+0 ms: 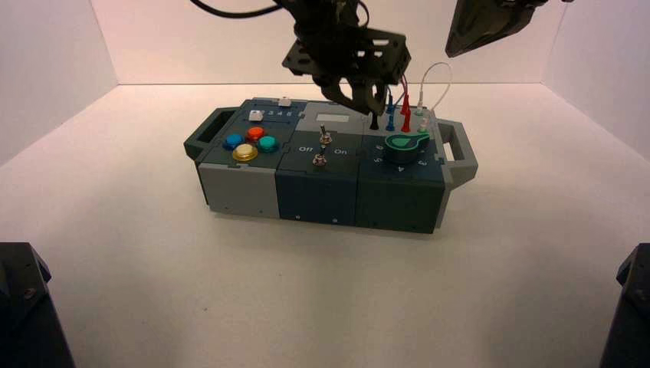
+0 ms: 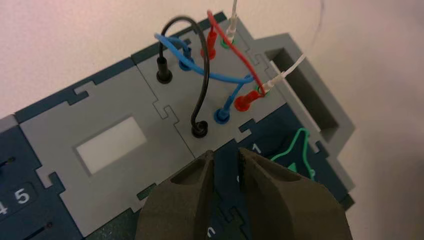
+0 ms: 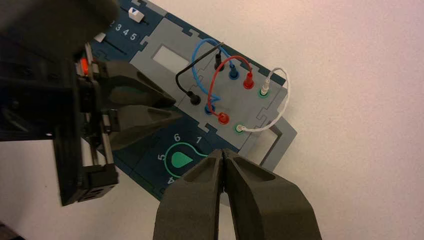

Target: Pull the black wire.

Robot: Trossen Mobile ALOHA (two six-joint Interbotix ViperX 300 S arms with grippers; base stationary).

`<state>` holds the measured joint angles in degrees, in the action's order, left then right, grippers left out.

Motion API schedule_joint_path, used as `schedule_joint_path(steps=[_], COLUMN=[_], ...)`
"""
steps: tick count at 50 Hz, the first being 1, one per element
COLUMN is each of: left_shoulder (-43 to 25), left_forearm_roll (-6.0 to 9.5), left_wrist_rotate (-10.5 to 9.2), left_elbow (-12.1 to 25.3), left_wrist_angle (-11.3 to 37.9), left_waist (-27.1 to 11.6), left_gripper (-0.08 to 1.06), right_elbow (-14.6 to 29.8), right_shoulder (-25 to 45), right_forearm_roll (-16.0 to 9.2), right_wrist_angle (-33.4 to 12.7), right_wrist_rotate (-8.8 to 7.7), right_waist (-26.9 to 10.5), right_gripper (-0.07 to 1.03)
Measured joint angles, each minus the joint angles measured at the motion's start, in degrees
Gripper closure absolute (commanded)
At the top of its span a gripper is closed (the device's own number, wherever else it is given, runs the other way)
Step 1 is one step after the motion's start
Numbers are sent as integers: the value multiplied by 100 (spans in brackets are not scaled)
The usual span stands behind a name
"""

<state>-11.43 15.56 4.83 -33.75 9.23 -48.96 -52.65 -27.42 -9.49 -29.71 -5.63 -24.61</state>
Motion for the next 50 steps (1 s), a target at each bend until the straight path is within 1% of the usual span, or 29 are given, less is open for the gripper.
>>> schedule_joint_path(steps=[11,12,18,32,50], left_shoulder=[-53,-62,-53,-105,-237], left_forearm_roll=[-26,-26,-26,-35,-35], left_wrist_rotate=[114,141,185,193,193], left_elbow=[9,18,18,141,211], left_wrist_angle=[-18,-26,-62,-62,-62], left_waist=[123,185,272,308,281], left_gripper=[69,69,69,69,69], right_elbow=[0,0,0,0,0], right_shoulder=[0,0,9,185,202], right_forearm_roll=[0,0,0,0,0], right_wrist_angle=[9,9,26,35,35], right_wrist_rotate=[0,0,0,9,0], right_waist=[0,0,0,0,0], right_gripper=[99,99,99,99,99])
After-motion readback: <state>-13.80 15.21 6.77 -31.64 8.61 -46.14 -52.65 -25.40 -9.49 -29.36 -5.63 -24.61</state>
